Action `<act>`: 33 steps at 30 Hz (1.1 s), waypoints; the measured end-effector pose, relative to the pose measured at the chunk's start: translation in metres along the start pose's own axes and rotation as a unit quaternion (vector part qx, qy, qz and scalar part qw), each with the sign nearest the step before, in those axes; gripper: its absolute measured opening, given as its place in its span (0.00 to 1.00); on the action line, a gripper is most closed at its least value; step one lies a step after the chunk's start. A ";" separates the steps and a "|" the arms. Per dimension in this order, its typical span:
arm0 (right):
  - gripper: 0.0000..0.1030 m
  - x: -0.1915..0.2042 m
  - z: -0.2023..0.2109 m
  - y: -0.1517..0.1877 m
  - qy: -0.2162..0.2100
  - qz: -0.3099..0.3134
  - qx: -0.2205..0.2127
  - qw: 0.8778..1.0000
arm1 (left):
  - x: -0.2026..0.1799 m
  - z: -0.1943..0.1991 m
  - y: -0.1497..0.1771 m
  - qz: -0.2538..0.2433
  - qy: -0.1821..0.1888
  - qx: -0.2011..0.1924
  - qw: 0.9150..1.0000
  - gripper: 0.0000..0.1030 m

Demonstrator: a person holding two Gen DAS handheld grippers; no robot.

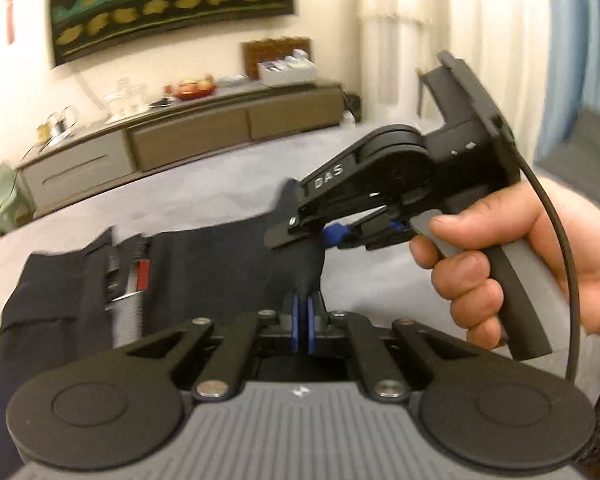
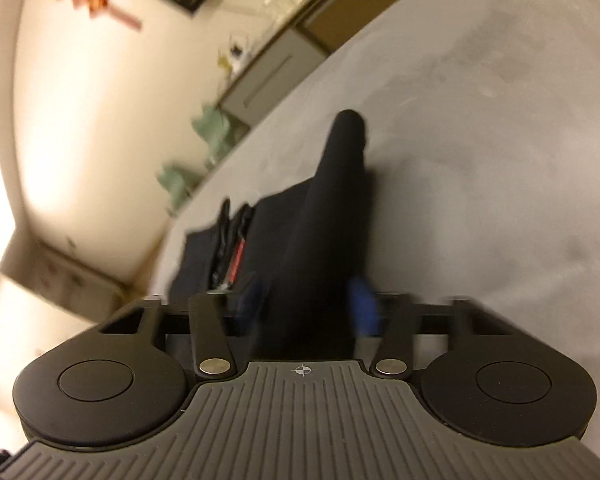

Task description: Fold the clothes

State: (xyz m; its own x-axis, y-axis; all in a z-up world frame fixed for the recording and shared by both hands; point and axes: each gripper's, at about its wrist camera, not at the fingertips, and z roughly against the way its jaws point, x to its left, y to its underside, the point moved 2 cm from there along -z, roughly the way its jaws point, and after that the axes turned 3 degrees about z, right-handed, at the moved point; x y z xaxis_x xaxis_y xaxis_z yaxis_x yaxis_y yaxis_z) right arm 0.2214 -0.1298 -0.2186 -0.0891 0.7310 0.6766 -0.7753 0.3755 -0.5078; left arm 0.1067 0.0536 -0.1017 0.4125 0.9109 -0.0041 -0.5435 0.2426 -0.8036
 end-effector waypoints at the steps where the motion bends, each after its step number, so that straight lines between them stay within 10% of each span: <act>1: 0.18 0.019 -0.003 -0.003 0.005 0.023 0.001 1.000 | 0.016 0.012 -0.001 0.021 -0.001 -0.013 1.000 0.04; 10: 0.16 0.239 -0.129 -0.006 -0.012 0.217 0.052 0.975 | 0.235 0.080 0.037 0.251 -0.116 -0.087 0.957 0.05; 13: 0.40 0.283 -0.193 0.014 -0.009 0.269 0.094 0.958 | 0.287 0.057 0.069 0.332 -0.147 -0.018 0.932 0.19; 15: 0.43 0.284 -0.194 0.026 0.020 0.286 0.079 0.955 | 0.303 0.060 0.079 0.362 -0.164 -0.040 0.917 0.40; 21: 0.45 0.243 -0.121 0.092 -0.002 0.330 0.058 0.942 | 0.260 0.029 0.075 0.332 -0.151 0.000 0.931 0.43; 25: 0.32 0.186 -0.100 0.129 0.038 0.419 0.092 0.903 | 0.196 0.010 0.066 0.284 -0.086 0.024 0.955 0.43; 30: 0.42 0.106 -0.035 0.057 0.248 0.420 0.031 0.873 | 0.177 0.019 0.054 0.302 -0.077 -0.001 0.950 0.38; 33: 0.47 0.071 0.026 0.029 0.258 0.341 -0.001 0.904 | 0.165 0.024 0.048 0.312 -0.071 -0.016 0.947 0.39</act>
State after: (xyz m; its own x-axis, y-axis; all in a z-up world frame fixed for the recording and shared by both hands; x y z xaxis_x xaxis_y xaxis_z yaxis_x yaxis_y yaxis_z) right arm 0.1762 -0.0821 -0.1715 -0.2428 0.9609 -0.1329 -0.6492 -0.2627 -0.7138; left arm 0.1316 0.2239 -0.1264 -0.0860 0.9097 -0.4062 -0.6256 -0.3666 -0.6886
